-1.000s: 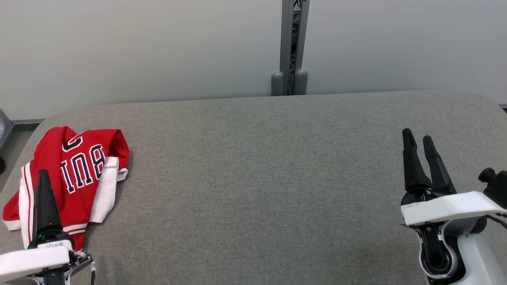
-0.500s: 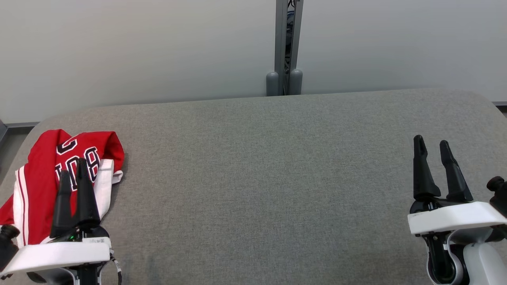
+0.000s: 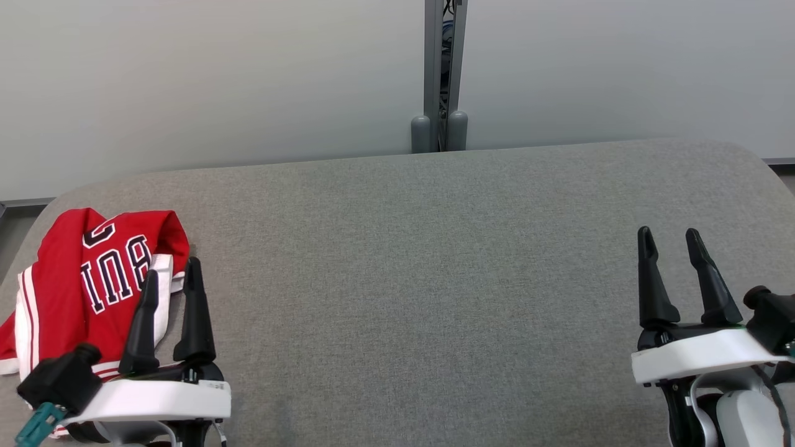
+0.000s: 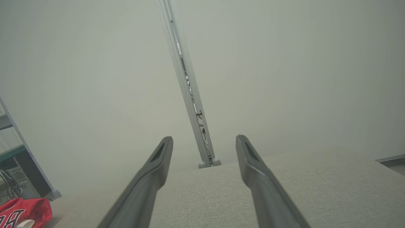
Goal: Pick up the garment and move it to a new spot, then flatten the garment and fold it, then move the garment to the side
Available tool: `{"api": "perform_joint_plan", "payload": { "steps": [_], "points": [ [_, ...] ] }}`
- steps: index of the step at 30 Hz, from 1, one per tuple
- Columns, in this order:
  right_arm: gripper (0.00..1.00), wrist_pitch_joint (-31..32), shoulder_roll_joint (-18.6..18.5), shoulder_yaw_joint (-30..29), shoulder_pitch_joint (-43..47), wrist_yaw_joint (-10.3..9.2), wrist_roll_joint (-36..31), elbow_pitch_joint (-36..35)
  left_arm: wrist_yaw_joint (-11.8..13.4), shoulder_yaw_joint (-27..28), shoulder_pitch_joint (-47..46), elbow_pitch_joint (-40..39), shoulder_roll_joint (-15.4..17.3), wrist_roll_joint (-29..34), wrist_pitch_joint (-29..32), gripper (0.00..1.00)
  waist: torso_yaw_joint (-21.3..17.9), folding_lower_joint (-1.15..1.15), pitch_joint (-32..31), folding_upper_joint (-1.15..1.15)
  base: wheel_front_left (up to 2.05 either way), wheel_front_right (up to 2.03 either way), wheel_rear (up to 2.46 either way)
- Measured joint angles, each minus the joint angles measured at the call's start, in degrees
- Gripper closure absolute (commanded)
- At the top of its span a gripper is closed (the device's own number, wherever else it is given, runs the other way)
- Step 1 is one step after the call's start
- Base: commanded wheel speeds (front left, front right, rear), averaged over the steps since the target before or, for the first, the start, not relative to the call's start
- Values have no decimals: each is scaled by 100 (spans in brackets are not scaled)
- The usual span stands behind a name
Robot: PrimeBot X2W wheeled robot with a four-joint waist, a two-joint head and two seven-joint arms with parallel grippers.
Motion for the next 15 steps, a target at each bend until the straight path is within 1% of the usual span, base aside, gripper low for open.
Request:
{"api": "perform_joint_plan", "payload": {
  "steps": [7,11,15],
  "points": [
    [0,-60,-29,58,63,1,-487,11,185,-256,29,113,9,536,-122,0,-18,0,-21,0,0,0,0],
    [0,-93,-30,59,99,1,-643,7,215,-372,55,196,14,669,-156,0,-26,0,-34,0,0,0,0],
    [0,-127,-45,78,131,2,-799,53,183,-556,78,350,16,875,-220,0,-41,0,-54,0,0,0,0]
  ]
}}
